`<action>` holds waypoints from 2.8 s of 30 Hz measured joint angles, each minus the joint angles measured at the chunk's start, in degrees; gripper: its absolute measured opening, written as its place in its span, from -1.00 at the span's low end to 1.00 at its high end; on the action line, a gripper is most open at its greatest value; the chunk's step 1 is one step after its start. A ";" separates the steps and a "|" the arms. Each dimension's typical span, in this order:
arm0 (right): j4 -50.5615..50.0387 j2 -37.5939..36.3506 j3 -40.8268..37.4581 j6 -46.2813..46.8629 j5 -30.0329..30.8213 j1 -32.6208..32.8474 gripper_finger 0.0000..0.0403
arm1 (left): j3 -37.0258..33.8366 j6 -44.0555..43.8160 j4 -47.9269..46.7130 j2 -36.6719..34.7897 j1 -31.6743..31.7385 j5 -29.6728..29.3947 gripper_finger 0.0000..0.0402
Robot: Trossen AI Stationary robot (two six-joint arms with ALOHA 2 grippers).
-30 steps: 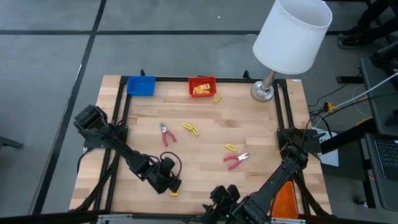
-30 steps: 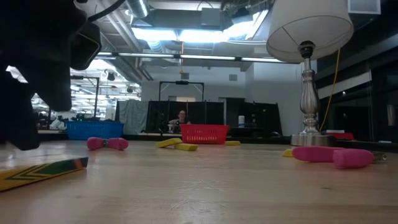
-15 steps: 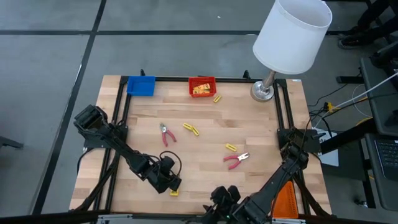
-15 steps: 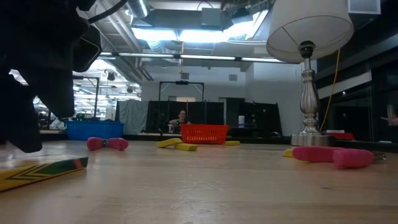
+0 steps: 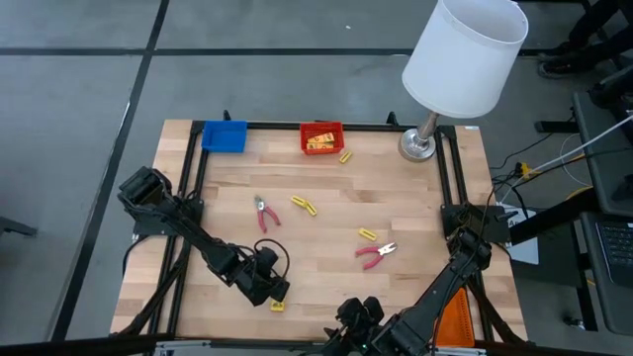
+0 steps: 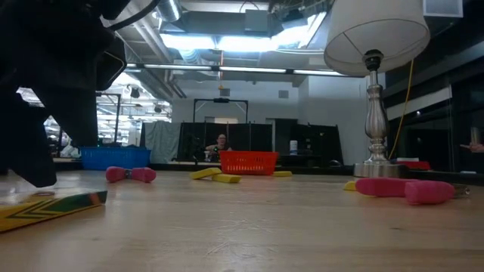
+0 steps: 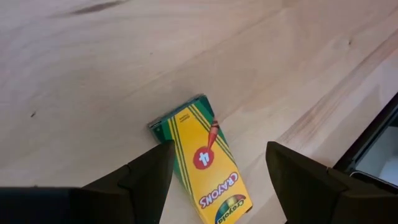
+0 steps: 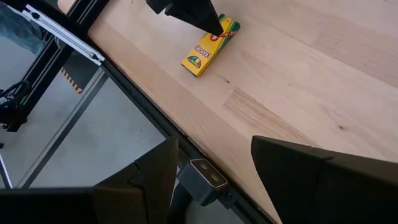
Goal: Pick & Place School Supplies
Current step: Put the yellow crayon box into the red bin
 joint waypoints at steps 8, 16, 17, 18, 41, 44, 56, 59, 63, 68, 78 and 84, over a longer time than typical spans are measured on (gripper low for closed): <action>-0.02 0.00 0.00 0.04 -0.01 0.21 0.04 | 0.00 0.02 -2.54 0.02 0.53 0.72 0.25; -0.02 0.00 0.00 0.20 0.00 0.39 0.04 | 0.00 -0.44 -1.73 0.02 0.51 1.88 0.25; -0.02 0.00 0.00 0.21 0.01 0.45 0.04 | 0.00 -0.44 -1.03 0.02 0.48 1.87 0.25; -0.02 0.00 0.00 0.24 -0.01 0.48 0.04 | 0.00 -0.44 -0.31 0.02 0.34 1.89 0.25; -0.04 0.00 0.00 0.22 -0.01 0.78 0.04 | -0.01 -0.95 -0.98 0.07 0.11 1.29 0.25; -0.04 0.00 0.00 0.22 -0.01 0.87 0.04 | -0.02 -1.07 -1.23 0.09 0.11 1.16 0.25; -0.04 0.00 0.00 0.20 -0.01 0.98 0.04 | 0.01 -1.08 1.76 1.42 0.48 0.42 0.25; -0.06 0.00 0.00 0.37 -0.03 1.21 0.04 | 0.22 -1.03 5.00 3.37 0.48 1.12 0.25; -0.09 0.00 0.02 1.87 -0.01 1.91 0.04 | 0.20 -1.25 5.61 4.31 0.48 1.68 0.25; -0.77 0.00 0.02 3.11 -0.03 2.40 0.04 | 0.20 -0.01 3.84 3.91 0.53 3.07 0.25; -0.92 0.02 0.02 3.17 -0.03 2.36 0.04 | 0.00 1.02 -0.13 3.81 0.35 6.61 0.25; -0.90 0.02 0.02 3.17 -0.01 2.36 0.04 | 0.02 1.06 -0.56 3.87 0.29 6.71 0.25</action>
